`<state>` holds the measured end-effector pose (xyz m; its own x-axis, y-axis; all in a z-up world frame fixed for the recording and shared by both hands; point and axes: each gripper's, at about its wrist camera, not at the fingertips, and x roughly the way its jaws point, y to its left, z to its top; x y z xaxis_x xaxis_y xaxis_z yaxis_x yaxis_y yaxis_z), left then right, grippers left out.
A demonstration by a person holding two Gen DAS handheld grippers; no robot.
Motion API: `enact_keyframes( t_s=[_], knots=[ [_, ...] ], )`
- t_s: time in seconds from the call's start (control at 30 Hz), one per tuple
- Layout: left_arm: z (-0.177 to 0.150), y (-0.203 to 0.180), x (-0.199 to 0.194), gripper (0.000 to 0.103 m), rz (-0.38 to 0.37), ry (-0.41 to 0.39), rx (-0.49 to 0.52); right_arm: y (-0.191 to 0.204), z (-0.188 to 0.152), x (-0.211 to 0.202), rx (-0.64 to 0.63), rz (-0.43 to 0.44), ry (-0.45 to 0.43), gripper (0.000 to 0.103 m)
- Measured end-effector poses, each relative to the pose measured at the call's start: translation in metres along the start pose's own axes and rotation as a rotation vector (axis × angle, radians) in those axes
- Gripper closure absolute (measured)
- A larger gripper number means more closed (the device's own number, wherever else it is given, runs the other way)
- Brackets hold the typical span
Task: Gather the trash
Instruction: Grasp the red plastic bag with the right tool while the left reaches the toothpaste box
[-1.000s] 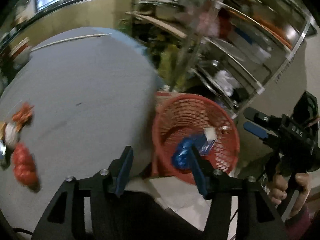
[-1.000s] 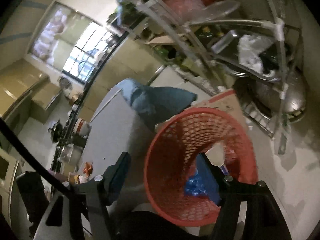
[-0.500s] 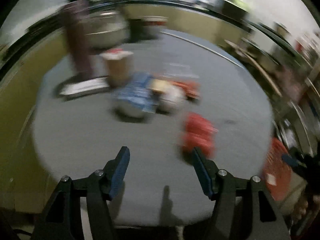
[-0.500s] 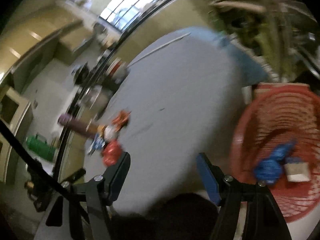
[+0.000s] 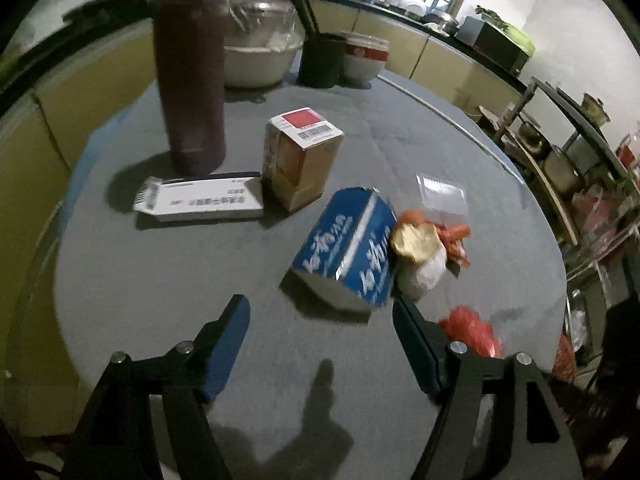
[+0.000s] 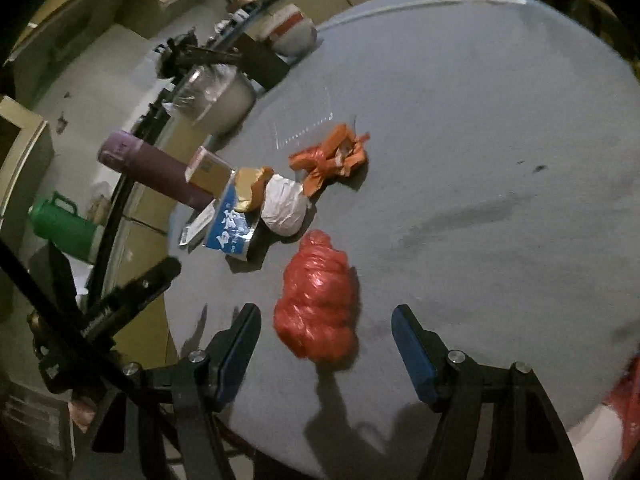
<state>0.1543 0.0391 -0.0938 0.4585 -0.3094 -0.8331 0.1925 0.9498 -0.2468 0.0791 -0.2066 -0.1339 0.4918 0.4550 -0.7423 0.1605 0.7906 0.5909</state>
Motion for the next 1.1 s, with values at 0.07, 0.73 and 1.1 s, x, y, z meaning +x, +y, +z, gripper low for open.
enact_keyframes(
  t_s=[0.07,0.73,1.1],
  knots=[
    [0.01,0.003,0.011,0.029,-0.038,0.015,-0.019,0.008,0.002,0.01,-0.013,-0.014,0.006,0.032],
    [0.0,0.003,0.045,0.103,-0.1,0.078,-0.077,0.0,-0.022,0.0,-0.062,-0.043,-0.023,0.056],
    [-0.009,0.0,0.021,0.028,-0.064,0.039,-0.064,-0.032,-0.024,-0.025,0.025,-0.023,-0.074,0.056]
  ],
)
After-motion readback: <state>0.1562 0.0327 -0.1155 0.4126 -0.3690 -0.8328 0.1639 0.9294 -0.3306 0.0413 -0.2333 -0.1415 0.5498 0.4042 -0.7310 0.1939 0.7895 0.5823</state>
